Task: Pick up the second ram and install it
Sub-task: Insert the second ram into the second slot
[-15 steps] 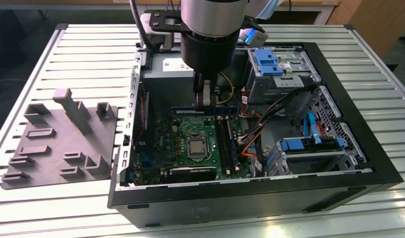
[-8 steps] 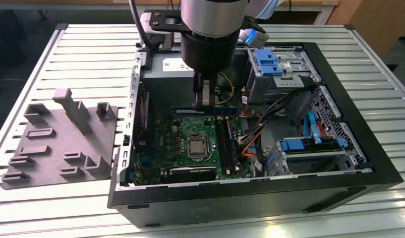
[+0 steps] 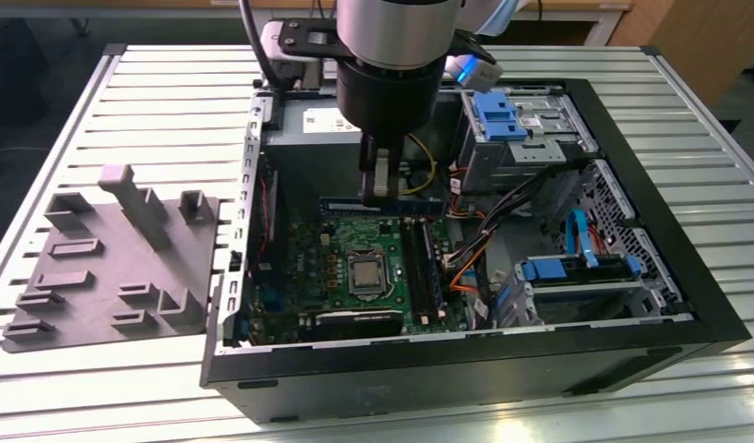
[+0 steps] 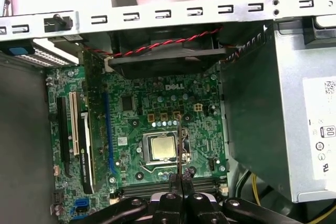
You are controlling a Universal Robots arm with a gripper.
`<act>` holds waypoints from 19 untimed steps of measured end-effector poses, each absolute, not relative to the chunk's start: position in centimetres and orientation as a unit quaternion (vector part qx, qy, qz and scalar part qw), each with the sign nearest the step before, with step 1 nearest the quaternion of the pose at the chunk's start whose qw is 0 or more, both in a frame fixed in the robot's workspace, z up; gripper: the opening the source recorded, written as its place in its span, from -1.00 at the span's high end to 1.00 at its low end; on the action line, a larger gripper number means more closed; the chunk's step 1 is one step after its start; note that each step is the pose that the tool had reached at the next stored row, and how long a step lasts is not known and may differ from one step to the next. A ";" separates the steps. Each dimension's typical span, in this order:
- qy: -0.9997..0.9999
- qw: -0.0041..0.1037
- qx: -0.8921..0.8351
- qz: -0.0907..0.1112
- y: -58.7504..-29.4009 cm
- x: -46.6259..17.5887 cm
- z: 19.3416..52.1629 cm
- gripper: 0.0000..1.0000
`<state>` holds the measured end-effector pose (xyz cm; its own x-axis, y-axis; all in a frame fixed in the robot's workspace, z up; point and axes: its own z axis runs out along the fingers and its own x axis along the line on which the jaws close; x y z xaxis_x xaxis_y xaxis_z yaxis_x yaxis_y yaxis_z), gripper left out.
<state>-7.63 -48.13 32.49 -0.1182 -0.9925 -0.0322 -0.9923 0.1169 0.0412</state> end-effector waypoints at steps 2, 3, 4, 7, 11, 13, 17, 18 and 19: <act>-0.750 0.002 0.660 -0.026 -48.1 -7.6 32.5 0.76; -0.752 0.001 0.659 -0.026 -48.1 -7.6 32.5 0.76; -0.754 0.001 0.657 -0.026 -48.1 -7.6 32.5 0.76; -0.758 0.001 0.652 -0.026 -48.1 -7.6 32.5 0.76; -0.763 0.001 0.645 -0.026 -48.1 -7.6 32.5 0.76; -0.766 0.001 0.642 -0.026 -48.1 -7.6 32.5 0.76; -0.772 0.001 0.635 -0.026 -48.1 -7.6 32.5 0.76; -0.773 0.001 0.634 -0.026 -48.1 -7.6 32.5 0.76; -0.774 0.001 0.632 -0.026 -48.1 -7.6 32.5 0.76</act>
